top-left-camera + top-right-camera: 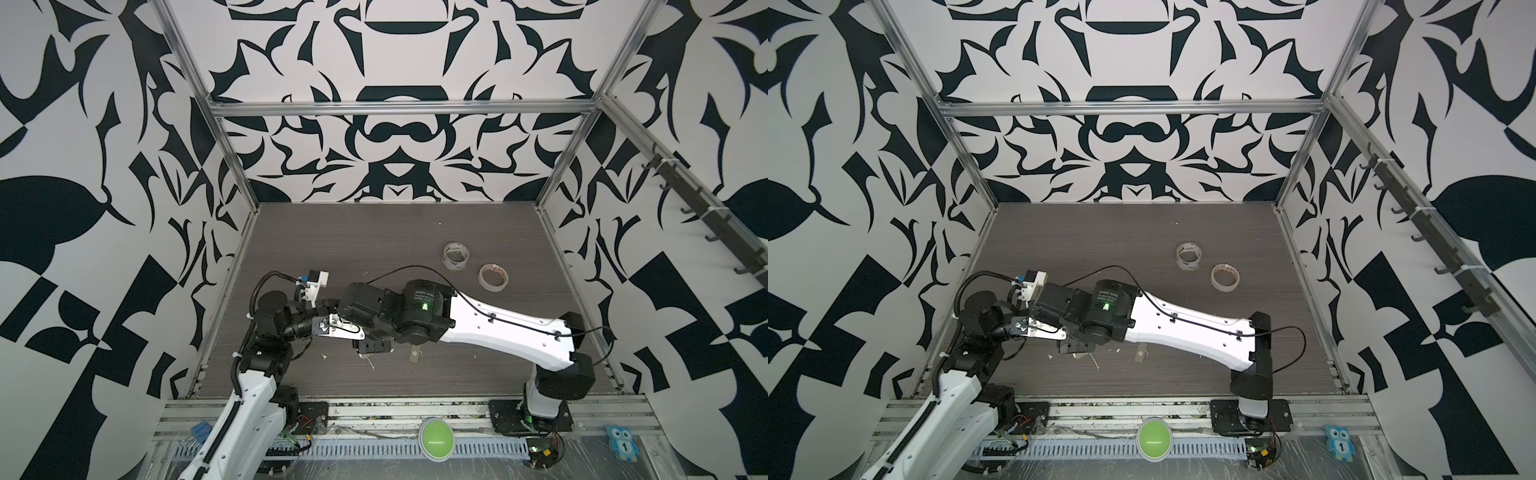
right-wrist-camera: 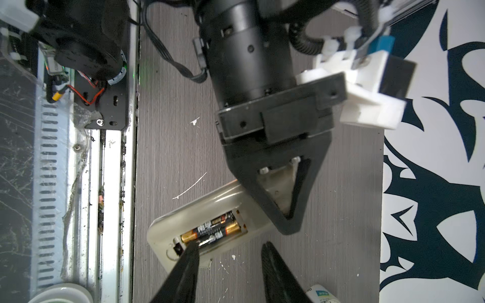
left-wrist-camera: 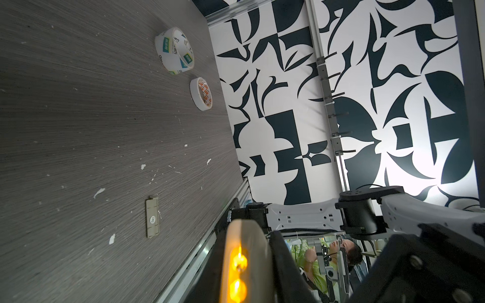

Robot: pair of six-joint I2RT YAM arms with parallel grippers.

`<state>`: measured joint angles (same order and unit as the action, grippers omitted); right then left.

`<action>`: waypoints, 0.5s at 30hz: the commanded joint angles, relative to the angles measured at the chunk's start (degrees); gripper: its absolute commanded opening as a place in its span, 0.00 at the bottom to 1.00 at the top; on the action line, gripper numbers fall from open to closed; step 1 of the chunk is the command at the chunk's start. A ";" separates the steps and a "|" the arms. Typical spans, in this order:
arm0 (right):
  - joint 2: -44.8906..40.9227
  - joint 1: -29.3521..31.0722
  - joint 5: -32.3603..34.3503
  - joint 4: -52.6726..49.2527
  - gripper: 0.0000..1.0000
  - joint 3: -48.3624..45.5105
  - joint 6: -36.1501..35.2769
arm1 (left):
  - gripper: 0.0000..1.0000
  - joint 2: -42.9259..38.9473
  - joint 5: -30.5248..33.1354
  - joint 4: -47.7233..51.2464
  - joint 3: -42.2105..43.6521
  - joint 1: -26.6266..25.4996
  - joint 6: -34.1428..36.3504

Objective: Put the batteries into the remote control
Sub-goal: 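Lift the right gripper away from the remote toward the table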

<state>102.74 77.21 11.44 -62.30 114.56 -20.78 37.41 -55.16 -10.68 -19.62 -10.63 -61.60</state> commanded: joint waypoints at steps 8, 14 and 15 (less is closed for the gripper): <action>-12.80 -2.05 4.42 4.77 0.54 -10.53 14.82 | 0.00 1.04 2.46 -2.08 -1.45 0.00 0.91; -19.98 -3.43 3.80 8.79 0.52 -18.73 21.90 | 0.00 2.88 2.73 -5.74 -0.36 0.17 0.36; -20.48 -3.49 3.94 9.15 0.50 -19.67 22.42 | 0.00 2.86 2.76 -6.25 -0.30 0.17 0.10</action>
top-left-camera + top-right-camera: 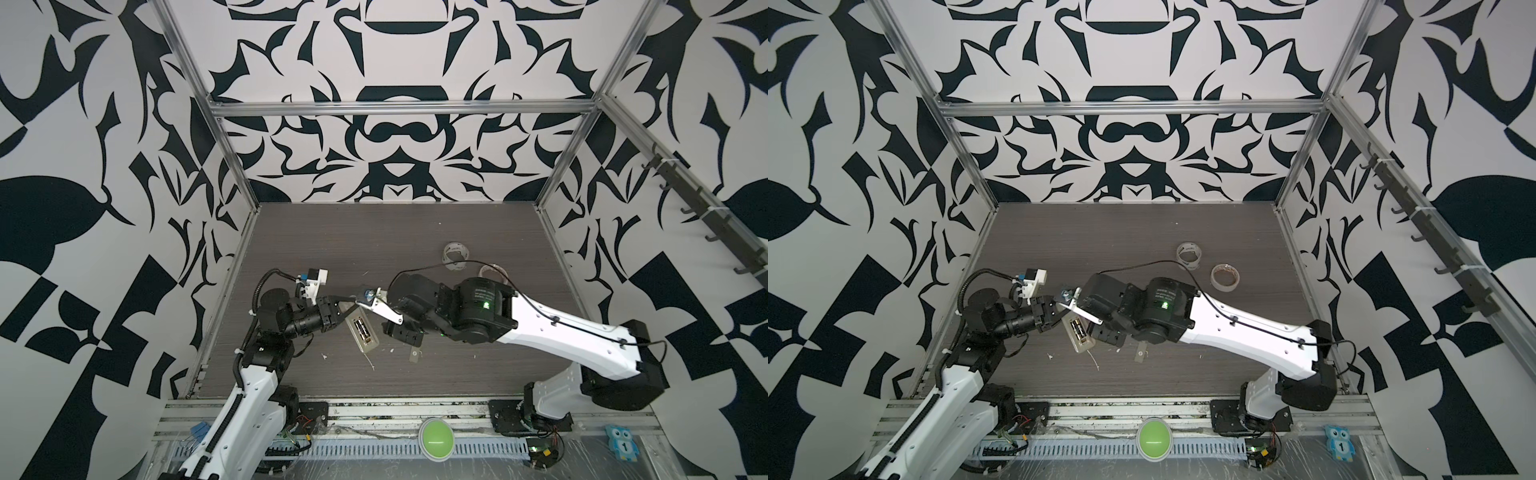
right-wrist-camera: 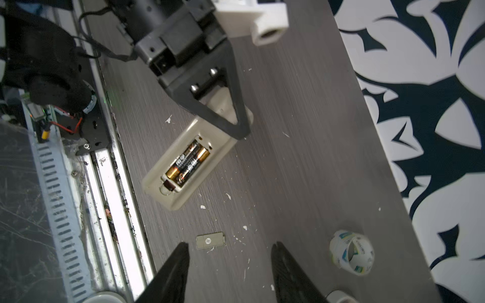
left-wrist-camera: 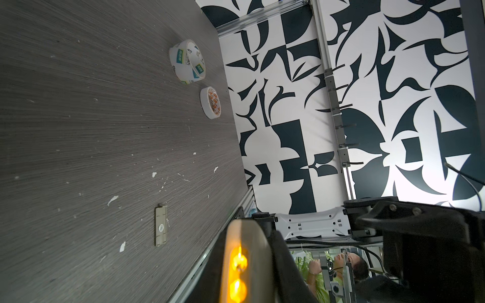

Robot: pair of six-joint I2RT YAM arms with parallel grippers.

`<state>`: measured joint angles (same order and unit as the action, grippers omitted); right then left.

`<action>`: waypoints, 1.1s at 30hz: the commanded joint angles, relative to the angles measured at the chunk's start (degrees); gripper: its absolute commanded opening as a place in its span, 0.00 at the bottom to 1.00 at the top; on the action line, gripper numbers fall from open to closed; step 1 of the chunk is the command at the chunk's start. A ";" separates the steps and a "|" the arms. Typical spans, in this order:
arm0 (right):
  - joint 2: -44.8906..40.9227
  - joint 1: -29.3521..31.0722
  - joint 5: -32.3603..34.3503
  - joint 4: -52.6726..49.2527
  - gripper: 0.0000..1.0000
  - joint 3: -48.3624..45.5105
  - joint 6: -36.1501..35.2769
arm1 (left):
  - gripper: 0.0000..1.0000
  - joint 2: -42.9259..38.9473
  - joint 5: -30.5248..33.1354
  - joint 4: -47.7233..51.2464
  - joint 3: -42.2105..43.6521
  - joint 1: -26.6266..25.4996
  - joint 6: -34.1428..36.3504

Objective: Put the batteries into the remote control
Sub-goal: 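Lift the right gripper away from the remote toward the table, then move the open right gripper over the beige battery cover on the table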

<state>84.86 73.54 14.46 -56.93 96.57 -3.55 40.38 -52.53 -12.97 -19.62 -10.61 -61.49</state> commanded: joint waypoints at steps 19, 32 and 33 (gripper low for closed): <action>-5.36 -6.63 3.56 5.83 0.53 -18.72 38.38 | 0.00 -1.67 7.38 8.14 -2.04 1.38 8.90; -2.78 -7.67 -11.14 9.16 0.47 -31.25 59.25 | 0.00 -7.53 13.56 16.39 -3.70 1.38 14.90; -2.63 -7.74 -11.67 10.16 0.47 -32.11 60.13 | 0.00 -7.87 13.72 16.53 -3.62 1.38 14.92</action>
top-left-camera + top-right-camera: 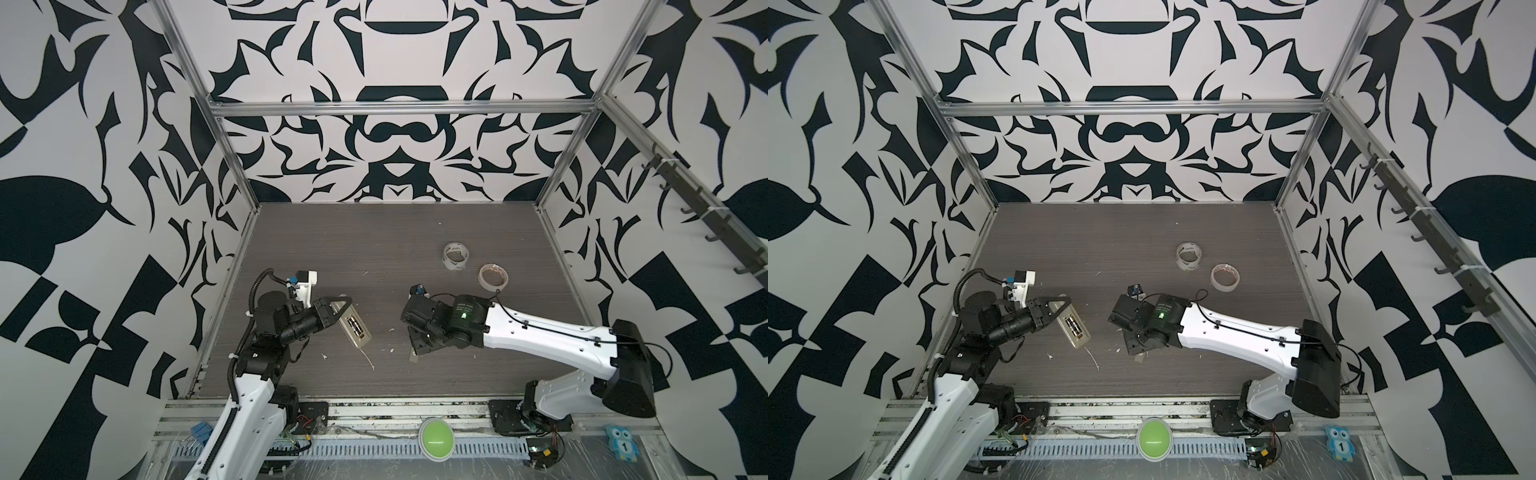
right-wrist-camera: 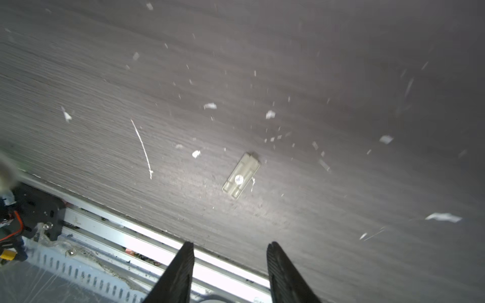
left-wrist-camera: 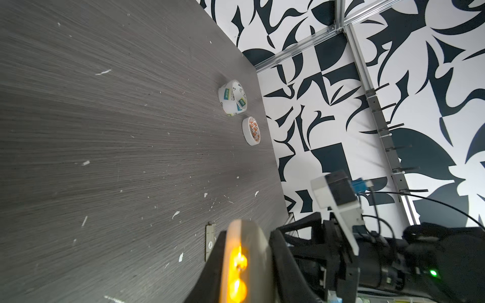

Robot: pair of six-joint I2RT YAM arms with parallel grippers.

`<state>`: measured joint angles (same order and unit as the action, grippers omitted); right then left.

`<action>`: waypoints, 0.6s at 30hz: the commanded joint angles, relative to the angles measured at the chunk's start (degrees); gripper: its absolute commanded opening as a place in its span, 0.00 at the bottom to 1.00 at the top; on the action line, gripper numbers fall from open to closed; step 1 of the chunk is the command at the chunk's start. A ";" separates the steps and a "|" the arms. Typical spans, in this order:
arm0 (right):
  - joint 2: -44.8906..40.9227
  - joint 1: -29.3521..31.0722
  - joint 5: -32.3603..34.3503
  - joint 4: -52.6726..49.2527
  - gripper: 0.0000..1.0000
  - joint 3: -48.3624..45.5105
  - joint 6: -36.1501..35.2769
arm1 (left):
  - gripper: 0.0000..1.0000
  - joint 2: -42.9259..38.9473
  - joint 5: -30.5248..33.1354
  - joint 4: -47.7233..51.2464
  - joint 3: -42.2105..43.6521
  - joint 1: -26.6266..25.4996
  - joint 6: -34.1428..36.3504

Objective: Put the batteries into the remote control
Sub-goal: 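Move the open right gripper over the beige battery cover on the table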

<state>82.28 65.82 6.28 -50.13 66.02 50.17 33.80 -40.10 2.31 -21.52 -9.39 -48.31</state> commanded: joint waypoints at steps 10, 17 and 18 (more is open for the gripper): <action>6.02 0.01 -6.14 9.59 0.43 -3.42 7.28 | 0.00 -1.79 1.43 0.90 -1.42 0.16 1.82; 7.36 -0.28 -4.61 10.49 0.42 -5.20 7.31 | 0.00 -1.44 1.44 0.33 -1.33 0.16 1.82; 7.52 -0.34 -4.33 10.48 0.42 -5.32 7.31 | 0.00 -1.41 1.44 0.42 -1.33 0.16 1.82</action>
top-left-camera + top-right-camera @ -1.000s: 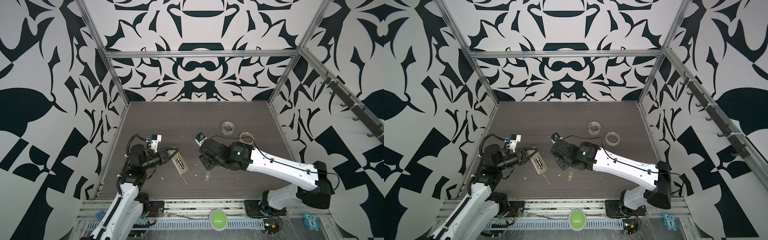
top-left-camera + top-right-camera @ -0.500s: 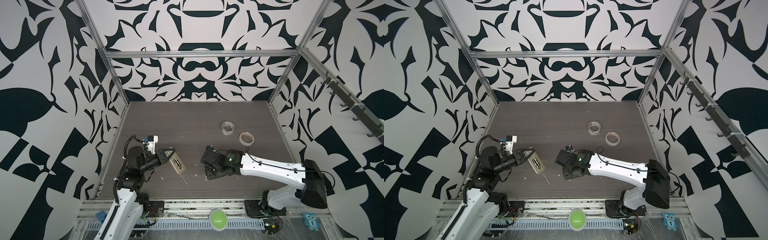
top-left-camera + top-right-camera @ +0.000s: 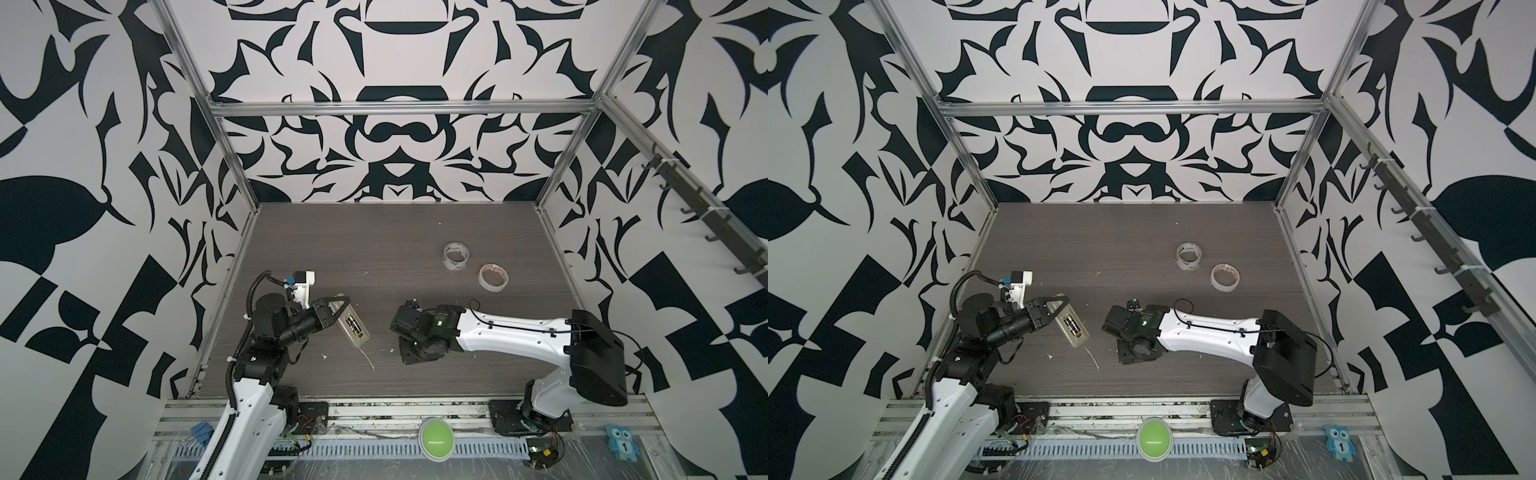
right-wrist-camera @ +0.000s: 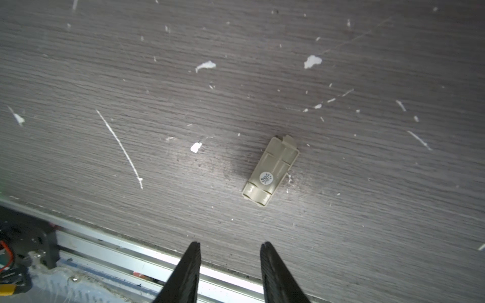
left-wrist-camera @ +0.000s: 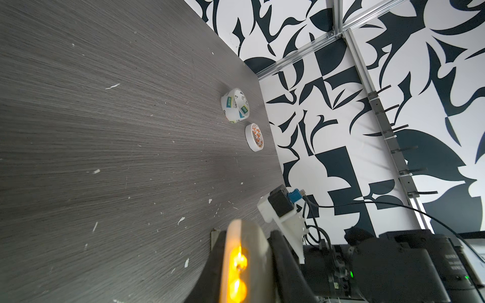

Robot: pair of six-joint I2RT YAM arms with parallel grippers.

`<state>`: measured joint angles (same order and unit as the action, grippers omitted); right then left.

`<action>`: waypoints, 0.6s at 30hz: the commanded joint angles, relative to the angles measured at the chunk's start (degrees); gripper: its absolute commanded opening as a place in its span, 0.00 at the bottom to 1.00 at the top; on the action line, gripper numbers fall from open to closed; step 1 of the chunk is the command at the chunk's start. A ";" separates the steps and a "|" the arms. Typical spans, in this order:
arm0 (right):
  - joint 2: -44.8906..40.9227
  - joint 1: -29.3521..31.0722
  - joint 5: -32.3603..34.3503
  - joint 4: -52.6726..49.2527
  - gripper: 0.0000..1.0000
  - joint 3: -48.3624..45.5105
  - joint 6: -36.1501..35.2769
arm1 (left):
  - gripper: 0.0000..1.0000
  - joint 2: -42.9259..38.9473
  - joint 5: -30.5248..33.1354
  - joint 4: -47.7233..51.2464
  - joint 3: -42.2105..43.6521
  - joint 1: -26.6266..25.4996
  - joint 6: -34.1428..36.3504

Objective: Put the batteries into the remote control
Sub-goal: 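Move the open right gripper over the beige battery cover on the table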

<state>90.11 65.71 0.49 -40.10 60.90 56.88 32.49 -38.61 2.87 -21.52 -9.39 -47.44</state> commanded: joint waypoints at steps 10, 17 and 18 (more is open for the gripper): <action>0.08 -0.45 3.19 2.59 0.43 -3.54 2.31 | 0.00 0.05 0.03 -0.39 -1.16 0.16 0.95; 1.42 -0.92 3.20 3.71 0.43 -3.62 1.87 | 0.00 -0.50 0.20 -0.28 -1.07 0.16 0.87; 1.56 -0.94 3.24 3.80 0.43 -3.65 1.90 | 0.00 -0.60 0.35 -0.24 -1.10 0.16 0.95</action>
<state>91.57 65.14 2.20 -36.86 57.32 58.30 32.67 -38.52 2.87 -21.52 -9.39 -47.27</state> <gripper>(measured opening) 0.427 0.246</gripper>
